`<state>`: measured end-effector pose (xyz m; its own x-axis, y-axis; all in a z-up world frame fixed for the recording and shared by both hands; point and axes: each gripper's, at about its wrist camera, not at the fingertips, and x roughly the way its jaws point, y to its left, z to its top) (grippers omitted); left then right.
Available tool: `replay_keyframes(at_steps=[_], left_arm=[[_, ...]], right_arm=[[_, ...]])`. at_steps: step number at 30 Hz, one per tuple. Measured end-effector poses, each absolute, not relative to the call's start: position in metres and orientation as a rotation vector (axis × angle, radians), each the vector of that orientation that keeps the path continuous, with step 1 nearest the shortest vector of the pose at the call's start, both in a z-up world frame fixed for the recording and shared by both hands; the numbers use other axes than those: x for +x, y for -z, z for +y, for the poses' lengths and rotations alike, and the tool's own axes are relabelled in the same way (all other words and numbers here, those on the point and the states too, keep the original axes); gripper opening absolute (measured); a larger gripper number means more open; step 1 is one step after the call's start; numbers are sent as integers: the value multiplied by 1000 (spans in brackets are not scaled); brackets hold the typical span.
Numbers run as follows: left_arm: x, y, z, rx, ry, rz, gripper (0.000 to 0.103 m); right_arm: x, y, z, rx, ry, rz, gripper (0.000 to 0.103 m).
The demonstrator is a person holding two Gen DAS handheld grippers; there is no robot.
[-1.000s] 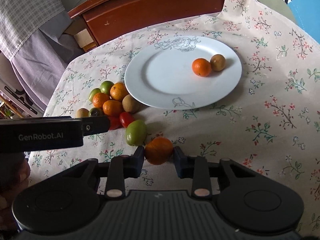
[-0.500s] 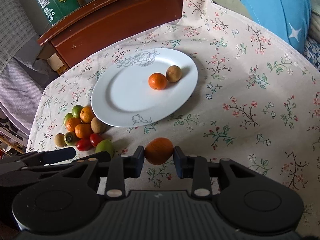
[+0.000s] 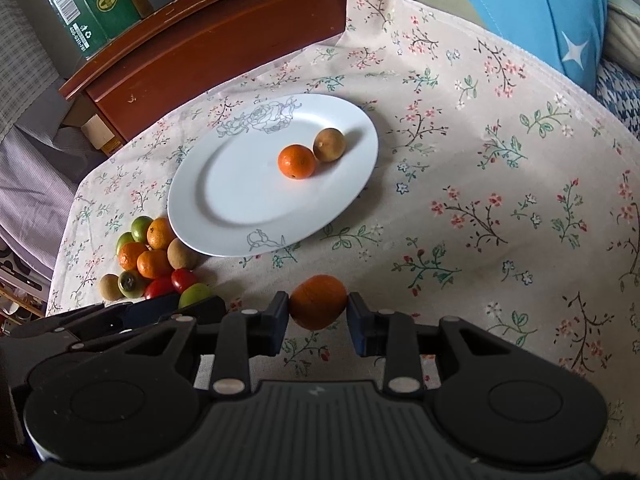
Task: Organize fruits
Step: 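Grasp a green jujube with the left gripper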
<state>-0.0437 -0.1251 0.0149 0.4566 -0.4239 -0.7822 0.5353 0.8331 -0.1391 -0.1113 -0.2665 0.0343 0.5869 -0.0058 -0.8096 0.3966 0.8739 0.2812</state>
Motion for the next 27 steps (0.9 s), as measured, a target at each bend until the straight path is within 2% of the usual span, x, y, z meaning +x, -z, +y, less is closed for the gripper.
replay_keyframes(at_steps=[16, 27], left_arm=[[-47, -63, -111, 99, 578, 769, 24], [-30, -94, -103, 75, 593, 735, 24]], right_arm=[[-109, -48, -263, 517, 165, 847, 32], [-97, -67, -269, 606, 112, 814, 32]])
